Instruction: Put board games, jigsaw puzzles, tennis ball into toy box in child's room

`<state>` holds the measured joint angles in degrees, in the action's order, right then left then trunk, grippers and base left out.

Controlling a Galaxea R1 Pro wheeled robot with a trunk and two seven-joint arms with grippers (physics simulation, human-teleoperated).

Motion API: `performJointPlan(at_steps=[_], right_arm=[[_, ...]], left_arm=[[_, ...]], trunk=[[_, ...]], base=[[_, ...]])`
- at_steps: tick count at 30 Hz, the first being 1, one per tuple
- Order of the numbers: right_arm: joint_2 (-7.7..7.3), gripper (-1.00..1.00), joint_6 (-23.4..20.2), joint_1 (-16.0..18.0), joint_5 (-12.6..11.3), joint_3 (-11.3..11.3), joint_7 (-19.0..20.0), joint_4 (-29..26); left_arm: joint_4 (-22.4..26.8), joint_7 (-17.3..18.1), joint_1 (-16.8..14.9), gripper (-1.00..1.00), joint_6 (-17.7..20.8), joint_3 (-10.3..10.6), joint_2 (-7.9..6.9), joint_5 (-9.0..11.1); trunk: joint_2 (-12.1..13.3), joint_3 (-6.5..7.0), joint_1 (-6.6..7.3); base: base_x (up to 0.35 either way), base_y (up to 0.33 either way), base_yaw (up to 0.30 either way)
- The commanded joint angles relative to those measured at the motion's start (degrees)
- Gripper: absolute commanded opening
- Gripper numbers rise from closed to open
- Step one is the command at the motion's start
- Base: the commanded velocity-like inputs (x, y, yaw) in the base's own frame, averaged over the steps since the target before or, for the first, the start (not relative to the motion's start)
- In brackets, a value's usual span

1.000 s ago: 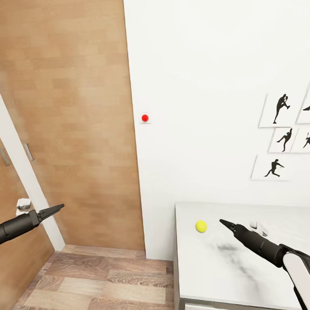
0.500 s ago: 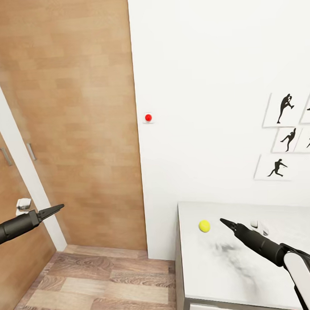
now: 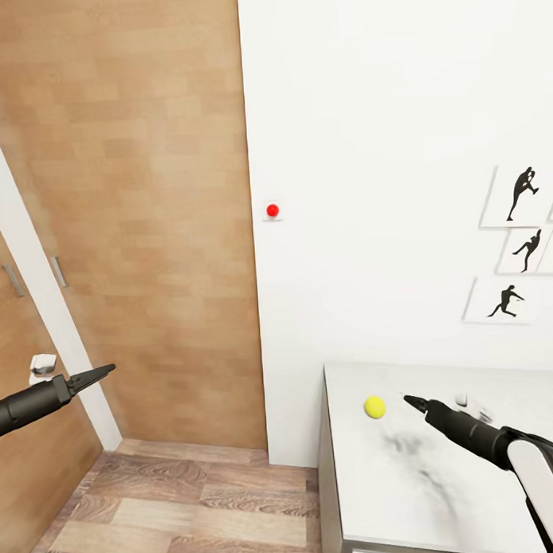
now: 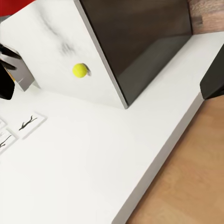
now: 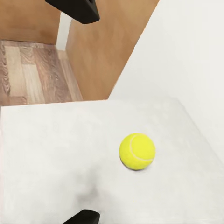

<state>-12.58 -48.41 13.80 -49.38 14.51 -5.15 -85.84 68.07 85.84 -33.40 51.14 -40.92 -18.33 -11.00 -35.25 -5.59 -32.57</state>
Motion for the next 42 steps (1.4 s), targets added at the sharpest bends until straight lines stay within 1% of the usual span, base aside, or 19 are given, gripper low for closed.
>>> performJointPlan(at_steps=[1,3,4,6,7,8,10,11,12,13,14,16,17,20,23,29,30,32,42], right_arm=[[0.1,1.0,-0.4,0.3,-0.6,-0.1,-2.3,-0.3],[0.58,1.0,-0.7,1.9,-0.9,-0.9,-8.6,-0.8],[0.67,1.0,-0.8,2.6,-1.0,-1.1,-10.1,-0.8],[0.94,1.0,-2.3,6.8,-1.2,-2.2,-15.2,-0.7],[1.1,1.0,-4.3,9.5,-1.2,-3.0,-17.5,-0.4],[1.2,1.0,-5.5,10.8,-1.1,-3.5,-18.7,-0.2],[1.65,1.0,-8.9,16.0,-1.0,-5.2,-24.1,1.3],[2.0,1.0,-9.7,18.4,-1.0,-6.0,-27.1,2.5],[2.37,1.0,-10.1,19.9,-1.0,-6.5,-29.0,3.7],[3.1,1.0,-10.8,22.5,-1.0,-7.1,-32.1,6.4],[3.78,1.0,-11.2,25.0,-1.0,-7.7,-34.7,9.6],[5.07,1.0,-11.6,28.4,-1.0,-8.9,-37.8,15.5],[5.38,1.0,-11.6,29.0,-1.0,-9.3,-38.3,16.5],[6.45,1.0,-11.6,30.6,-1.2,-12.3,-39.6,19.5],[6.67,1.0,-11.6,31.0,-1.3,-13.3,-39.8,20.5],[6.77,1.0,-11.6,31.2,-1.3,-13.9,-39.7,21.7],[6.76,1.0,-11.6,31.2,-1.3,-13.9,-39.6,24.3],[6.72,1.0,-11.6,31.2,-1.3,-13.9,-39.6,25.5],[6.67,1.0,-11.6,31.3,-1.0,-14.0,-39.6,27.6]], left_arm=[[0.0,0.5,-0.1,1.0,0.6,-0.1,0.04,-0.6],[0.1,0.3,-0.1,1.0,0.7,0.1,0.24,-0.7],[0.1,0.2,-0.1,1.0,0.7,0.4,0.34,-0.8],[0.1,-0.5,-0.1,1.0,0.8,2.6,0.89,-1.1],[0.1,-1.3,-0.1,1.0,0.9,4.1,1.17,-1.2],[0.0,-1.9,-0.1,1.0,0.9,5.0,1.28,-1.2],[-0.1,-4.9,-0.1,1.0,1.0,7.8,1.59,-1.1],[-0.1,-6.5,-0.1,1.0,1.0,8.8,1.72,-0.9],[-0.1,-7.5,-0.1,1.0,1.1,9.1,1.81,-0.9],[-0.2,-9.0,-0.2,1.0,1.1,9.7,2.05,-0.8],[-0.3,-10.4,-0.2,1.0,1.1,10.1,2.52,-0.9],[-0.4,-12.4,-0.3,1.0,1.0,10.5,3.83,-1.0],[-0.4,-12.8,-0.3,1.0,1.0,10.5,4.13,-1.0],[-0.5,-13.7,-0.3,1.0,0.9,10.7,5.01,-1.0],[-0.5,-14.0,-0.3,1.0,0.9,10.8,5.24,-1.0],[-0.5,-14.1,-0.3,1.0,0.9,10.9,5.39,-1.0],[-0.5,-14.0,-0.3,1.0,0.8,11.0,5.34,-1.0],[-0.5,-14.0,-0.3,1.0,0.8,11.0,5.33,-1.0],[-0.3,-13.9,-0.3,1.0,0.8,11.0,5.32,-1.0]], trunk=[[-0.1,-0.11,-0.02],[-0.1,-0.11,-0.02],[-0.1,-0.11,-0.02],[-0.1,-0.11,-0.02],[-0.1,-0.11,-0.02],[-0.1,-0.11,-0.02],[-0.1,-0.11,-0.02],[-0.1,-0.11,-0.02],[-0.1,-0.11,-0.02],[-0.1,-0.11,-0.02],[-0.1,-0.11,-0.02],[-0.1,-0.11,-0.02],[-0.1,-0.11,-0.02],[-0.1,-0.11,-0.02],[-0.1,-0.21,-0.02],[-0.1,-0.69,-0.02],[-0.1,-0.79,-0.02],[-0.1,-0.98,-0.02],[-0.1,-1.92,-0.02]], base=[[0.003,0.004,0.0],[0.001,0.002,0.0],[0.001,0.001,0.0],[0.0,0.0,0.0],[0.0,0.0,0.0],[0.0,0.0,0.0],[0.0,0.0,0.0],[0.0,0.0,0.0],[0.0,0.0,0.0],[0.0,0.0,0.0],[0.0,0.0,0.0],[0.0,0.0,0.0],[0.0,0.0,0.0],[0.0,0.0,0.0],[0.019,0.0,0.0],[0.182,0.0,0.0],[0.062,0.0,-0.03],[0.032,0.0,-0.047],[0.007,0.0,-0.042]])
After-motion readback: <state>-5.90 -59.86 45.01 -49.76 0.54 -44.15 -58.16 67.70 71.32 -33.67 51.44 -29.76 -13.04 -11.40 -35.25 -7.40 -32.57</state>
